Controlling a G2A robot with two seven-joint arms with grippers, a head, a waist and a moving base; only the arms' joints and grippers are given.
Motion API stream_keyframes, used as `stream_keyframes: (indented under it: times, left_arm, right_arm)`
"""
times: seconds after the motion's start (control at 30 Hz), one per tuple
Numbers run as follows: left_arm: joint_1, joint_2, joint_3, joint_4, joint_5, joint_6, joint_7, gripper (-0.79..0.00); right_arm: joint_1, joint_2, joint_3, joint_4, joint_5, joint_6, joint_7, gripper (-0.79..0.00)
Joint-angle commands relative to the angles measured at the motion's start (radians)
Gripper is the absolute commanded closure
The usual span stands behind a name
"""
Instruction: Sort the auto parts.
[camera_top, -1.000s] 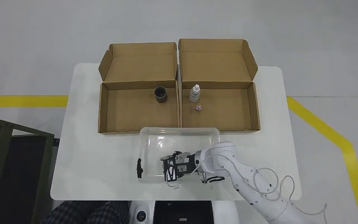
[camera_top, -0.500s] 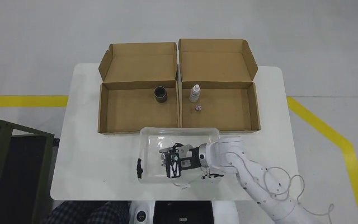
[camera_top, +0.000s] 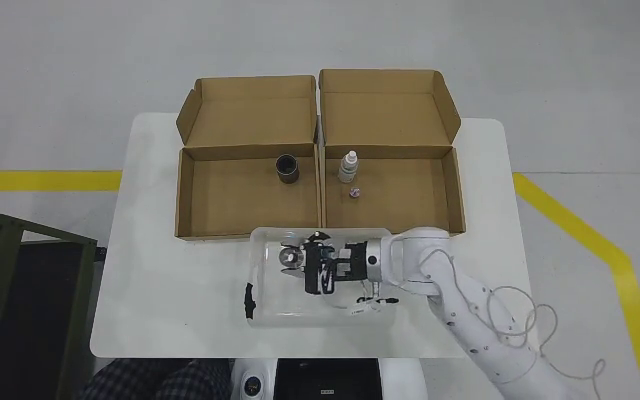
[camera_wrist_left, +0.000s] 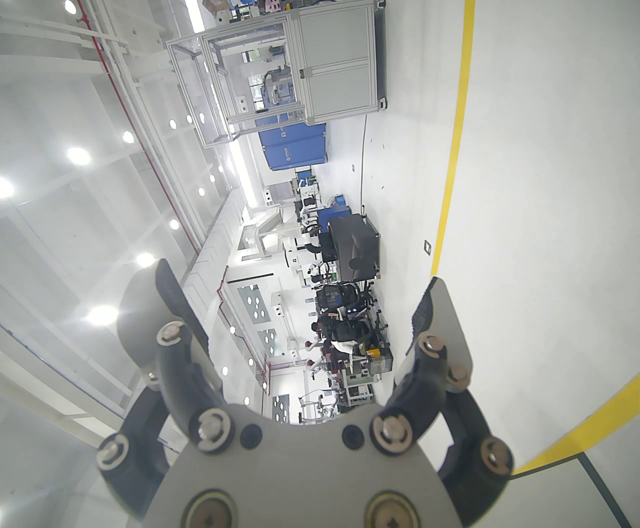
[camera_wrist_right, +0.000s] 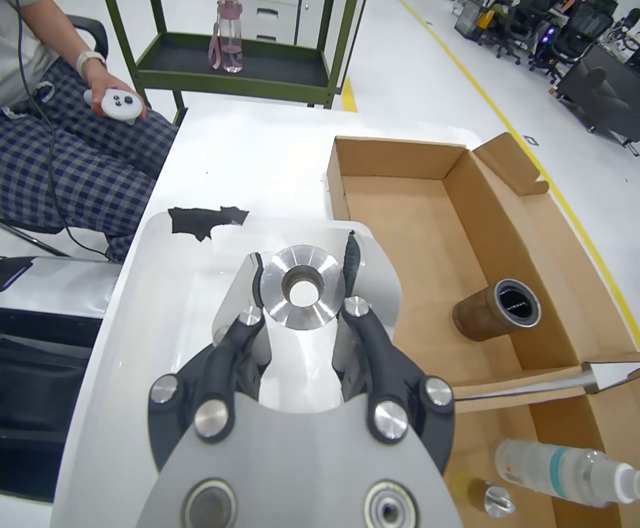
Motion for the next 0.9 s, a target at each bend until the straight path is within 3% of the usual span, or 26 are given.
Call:
stream_keyframes:
  times: [0.0,0.87]
  left_arm:
    - [0.0,0.0,0.0,0.0,0.0,0.0,0.0,-0.785]
    - [0.0,0.0,0.0,0.0,0.0,0.0,0.0,-0.785]
  right_arm:
    - [0.007,0.001,0.01,0.0,0.016,0.004,-0.013,0.0]
    - [0.025,0.025,0.18,0.016,0.169,0.043,-0.08,0.0]
